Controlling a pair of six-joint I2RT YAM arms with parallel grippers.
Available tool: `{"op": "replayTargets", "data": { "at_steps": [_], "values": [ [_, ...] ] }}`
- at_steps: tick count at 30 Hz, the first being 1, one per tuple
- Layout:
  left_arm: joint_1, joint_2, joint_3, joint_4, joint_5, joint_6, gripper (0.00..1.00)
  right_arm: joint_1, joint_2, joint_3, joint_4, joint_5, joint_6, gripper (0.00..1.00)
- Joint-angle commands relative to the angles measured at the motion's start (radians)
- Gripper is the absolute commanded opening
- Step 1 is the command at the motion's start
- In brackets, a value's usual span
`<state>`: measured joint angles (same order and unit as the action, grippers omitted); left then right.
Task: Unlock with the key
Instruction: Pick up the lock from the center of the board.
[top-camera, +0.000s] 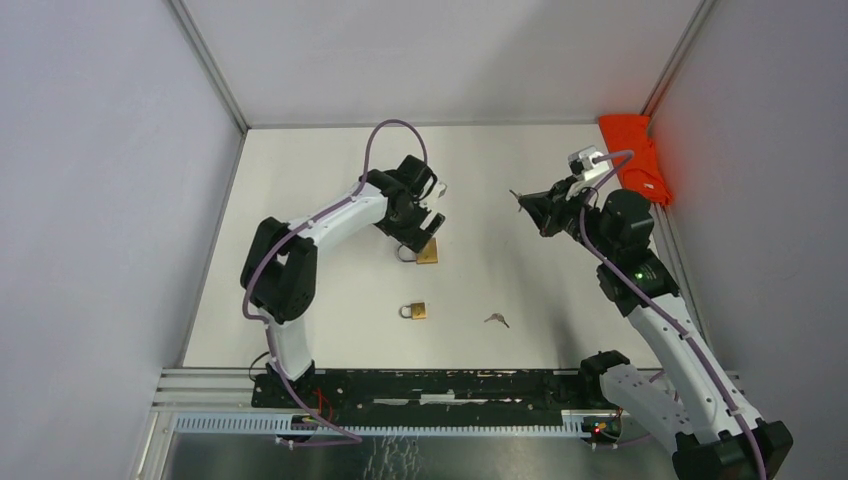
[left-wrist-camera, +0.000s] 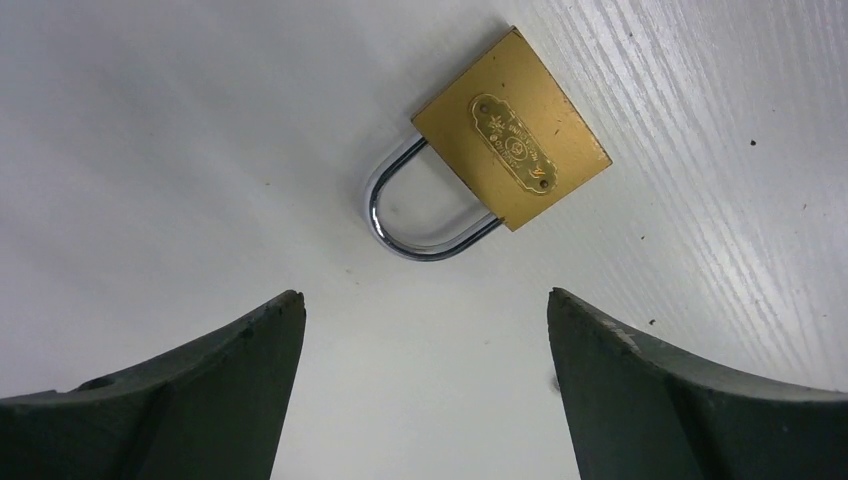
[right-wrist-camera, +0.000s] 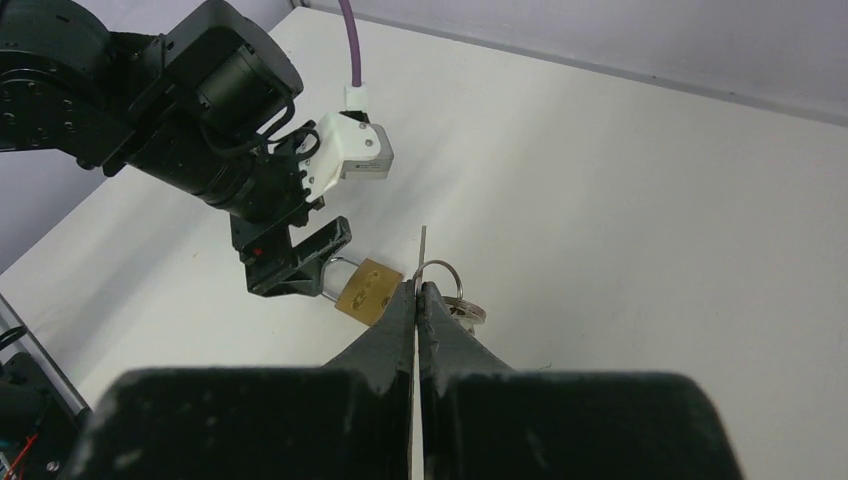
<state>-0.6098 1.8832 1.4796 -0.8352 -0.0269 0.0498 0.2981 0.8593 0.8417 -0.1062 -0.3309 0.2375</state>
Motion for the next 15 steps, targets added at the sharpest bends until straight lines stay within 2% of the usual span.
{"op": "replayTargets", "data": {
  "at_steps": [1, 15],
  "values": [
    [-0.001, -0.059, -0.026, 0.05, -0.025, 0.101, 0.95, -0.003, -0.033, -0.001, 0.021, -0.025, -0.002, 0.0],
    [-0.076, 0.1, -0.007, 0.077, -0.073, 0.197, 0.96, -0.004, -0.055, 0.028, -0.01, 0.002, -0.012, 0.0]
  ]
}}
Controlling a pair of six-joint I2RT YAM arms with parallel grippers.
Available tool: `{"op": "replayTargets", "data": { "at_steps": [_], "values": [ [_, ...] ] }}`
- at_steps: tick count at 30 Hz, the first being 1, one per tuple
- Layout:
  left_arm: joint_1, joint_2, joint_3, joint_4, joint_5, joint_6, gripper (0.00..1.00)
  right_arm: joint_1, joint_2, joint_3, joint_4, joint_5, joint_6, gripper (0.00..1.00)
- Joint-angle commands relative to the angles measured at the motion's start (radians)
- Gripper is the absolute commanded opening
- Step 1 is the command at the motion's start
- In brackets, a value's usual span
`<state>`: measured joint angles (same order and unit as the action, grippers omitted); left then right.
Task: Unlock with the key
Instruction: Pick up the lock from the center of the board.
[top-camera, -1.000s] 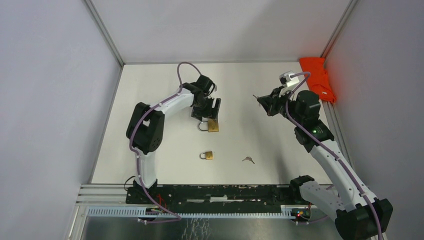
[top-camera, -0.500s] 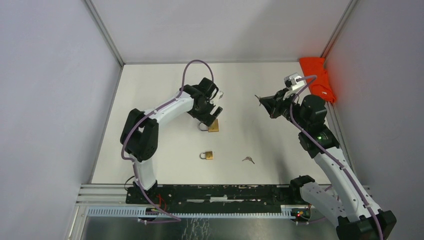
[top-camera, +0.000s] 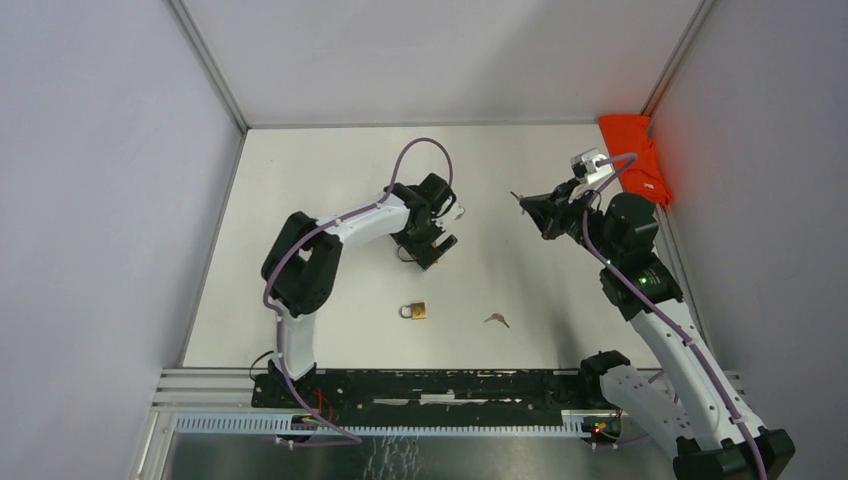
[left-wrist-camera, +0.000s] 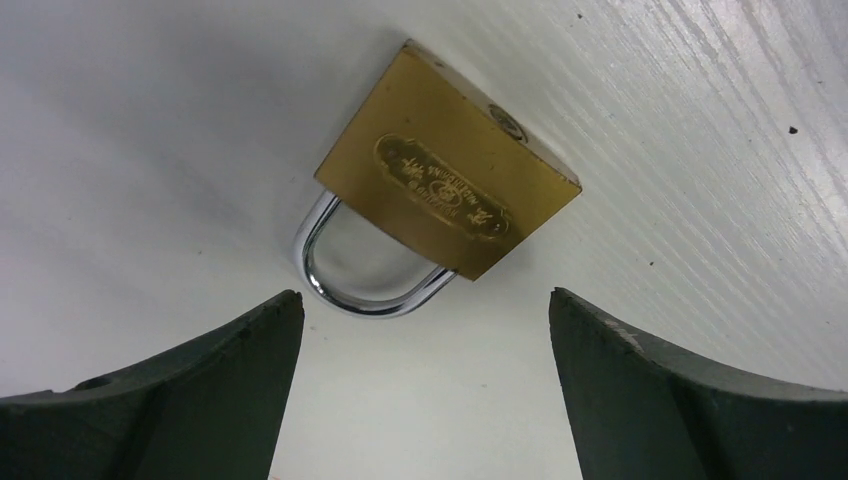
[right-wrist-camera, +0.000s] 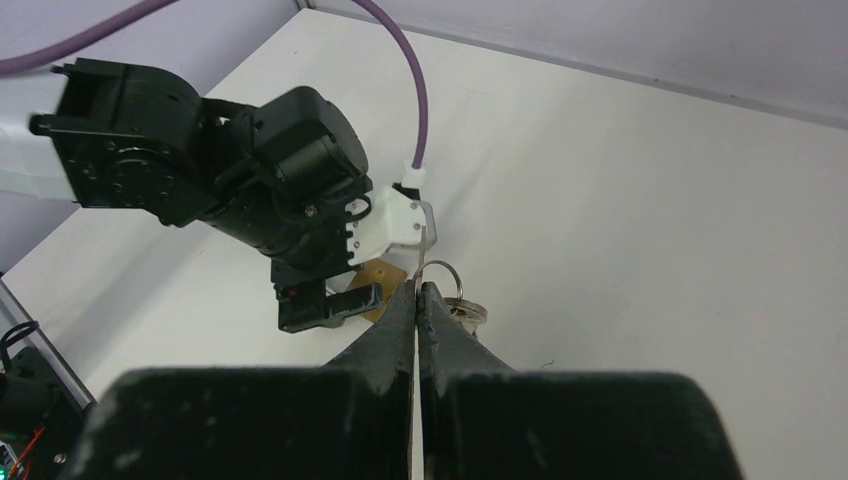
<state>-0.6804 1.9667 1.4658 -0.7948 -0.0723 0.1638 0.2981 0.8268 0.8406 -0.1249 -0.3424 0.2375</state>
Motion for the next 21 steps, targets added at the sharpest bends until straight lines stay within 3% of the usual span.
{"op": "replayTargets", "data": {
  "at_steps": [1, 9, 21],
  "values": [
    [-0.005, 0.02, 0.01, 0.043, -0.025, 0.092, 0.97, -0.004, -0.025, 0.033, 0.005, 0.015, -0.016, 0.0],
    [-0.001, 0.078, 0.056, 0.097, -0.074, 0.171, 0.97, -0.004, -0.04, 0.038, -0.008, 0.016, -0.036, 0.0],
    [0.011, 0.148, 0.113, 0.068, 0.111, 0.227, 0.95, -0.004, -0.043, 0.051, -0.013, 0.026, -0.035, 0.0]
  ]
}}
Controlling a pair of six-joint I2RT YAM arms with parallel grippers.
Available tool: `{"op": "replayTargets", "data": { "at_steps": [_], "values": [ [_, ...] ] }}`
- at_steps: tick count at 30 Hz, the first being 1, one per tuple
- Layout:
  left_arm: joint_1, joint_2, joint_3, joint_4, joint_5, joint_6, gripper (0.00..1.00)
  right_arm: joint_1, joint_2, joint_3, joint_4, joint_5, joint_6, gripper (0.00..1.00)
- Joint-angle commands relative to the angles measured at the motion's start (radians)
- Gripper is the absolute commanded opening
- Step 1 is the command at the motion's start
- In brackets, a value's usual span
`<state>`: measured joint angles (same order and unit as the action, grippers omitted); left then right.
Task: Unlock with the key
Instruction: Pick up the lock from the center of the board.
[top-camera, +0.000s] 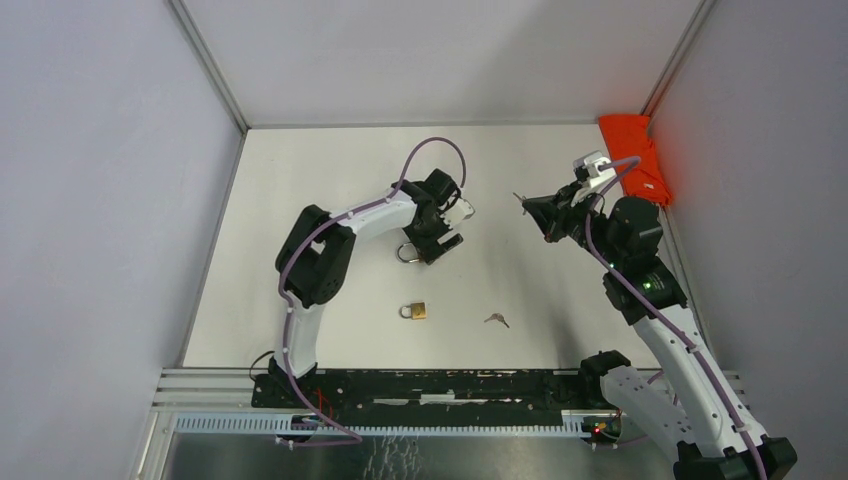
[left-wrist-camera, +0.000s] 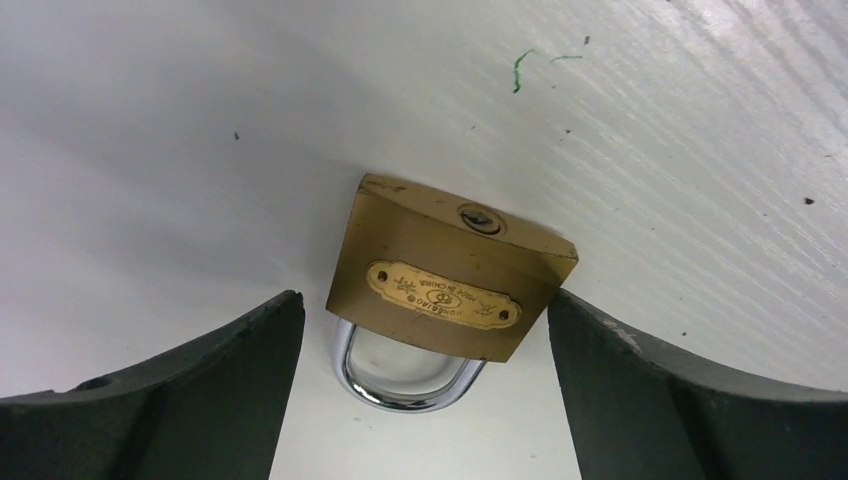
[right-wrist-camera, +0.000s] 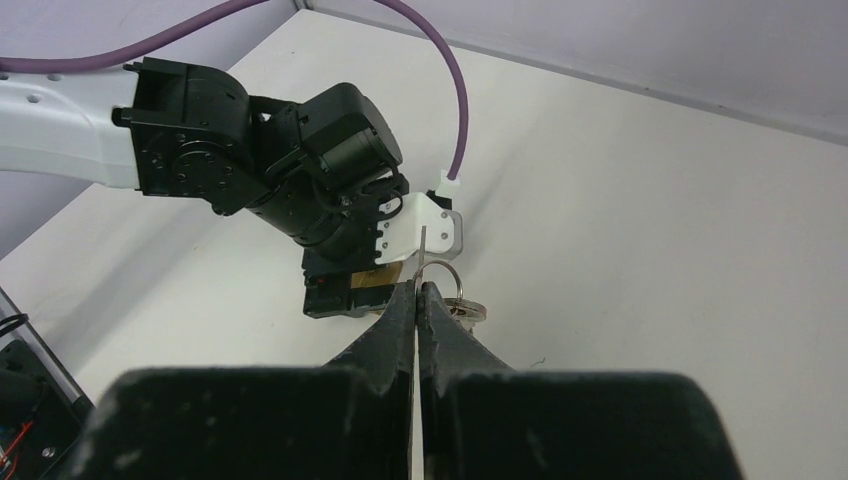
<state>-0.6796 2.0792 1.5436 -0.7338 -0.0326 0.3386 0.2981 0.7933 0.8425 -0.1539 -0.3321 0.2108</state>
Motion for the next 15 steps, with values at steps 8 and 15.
{"op": "replayTargets", "data": {
  "at_steps": [8, 15],
  "values": [
    [0.02, 0.054, 0.007, -0.017, 0.166, 0.007, 0.85, -0.003, 0.005, 0.053, 0.022, 0.019, -0.002, 0.0],
    [0.026, 0.053, -0.011, -0.035, 0.174, 0.001, 0.7, -0.004, 0.017, 0.067, 0.017, 0.018, 0.0, 0.0]
  ]
}}
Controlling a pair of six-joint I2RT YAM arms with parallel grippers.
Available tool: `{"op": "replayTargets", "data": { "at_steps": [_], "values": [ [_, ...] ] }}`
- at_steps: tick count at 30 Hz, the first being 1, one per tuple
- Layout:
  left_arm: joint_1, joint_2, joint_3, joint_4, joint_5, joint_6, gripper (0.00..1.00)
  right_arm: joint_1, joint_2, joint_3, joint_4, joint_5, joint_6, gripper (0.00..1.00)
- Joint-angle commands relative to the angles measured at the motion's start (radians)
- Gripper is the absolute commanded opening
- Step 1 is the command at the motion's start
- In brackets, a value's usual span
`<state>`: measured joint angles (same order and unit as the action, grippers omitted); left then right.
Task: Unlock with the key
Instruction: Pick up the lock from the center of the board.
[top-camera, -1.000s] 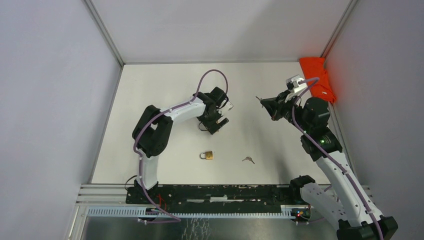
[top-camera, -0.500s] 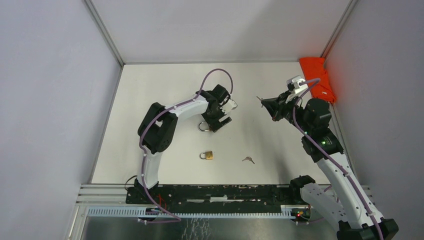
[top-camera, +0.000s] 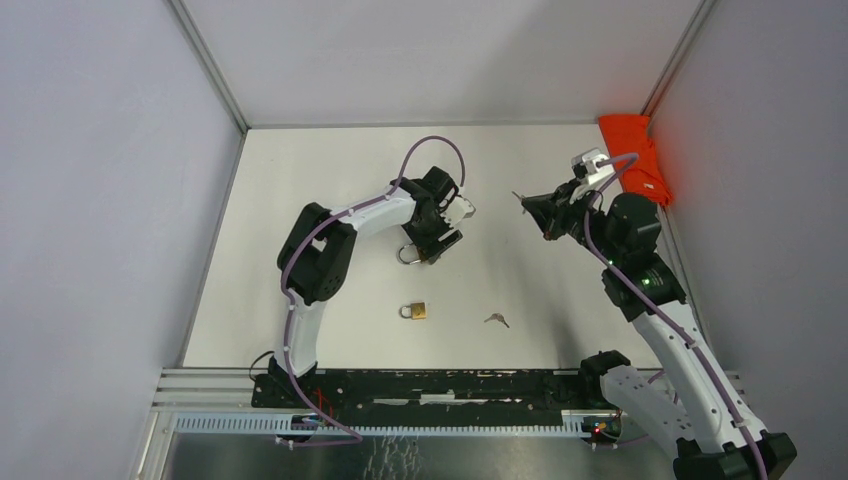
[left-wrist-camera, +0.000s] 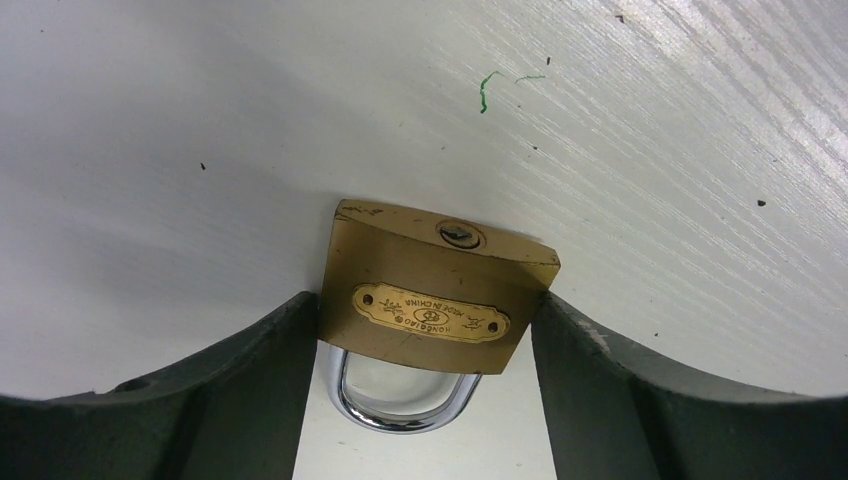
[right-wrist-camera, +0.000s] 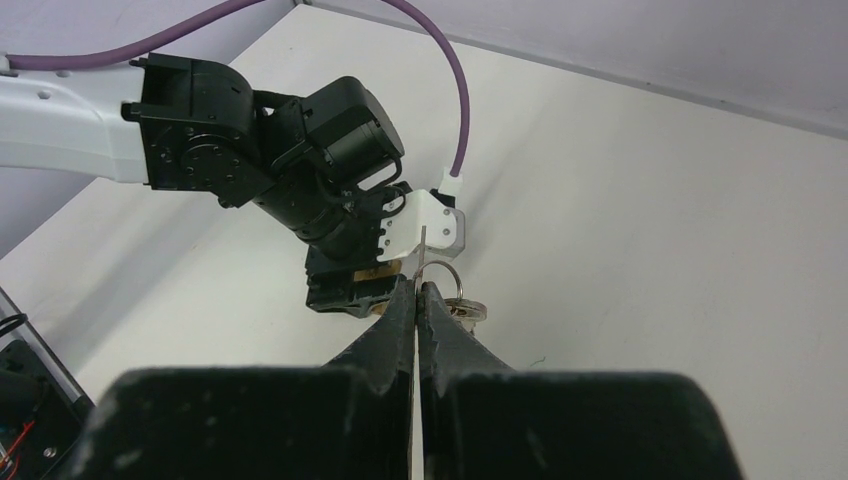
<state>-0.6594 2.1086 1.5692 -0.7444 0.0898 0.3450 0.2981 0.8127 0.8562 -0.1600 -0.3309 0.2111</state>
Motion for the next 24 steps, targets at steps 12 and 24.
{"op": "replayTargets", "data": {
  "at_steps": [12, 24],
  "values": [
    [0.01, -0.16, -0.096, 0.129, 0.005, -0.035, 0.09, -0.004, 0.06, 0.025, 0.025, 0.081, 0.017, 0.0],
    [0.008, -0.495, -0.04, 0.098, 0.183, -0.013, 0.08, -0.006, 0.079, 0.06, -0.016, 0.106, 0.025, 0.0]
  ]
}}
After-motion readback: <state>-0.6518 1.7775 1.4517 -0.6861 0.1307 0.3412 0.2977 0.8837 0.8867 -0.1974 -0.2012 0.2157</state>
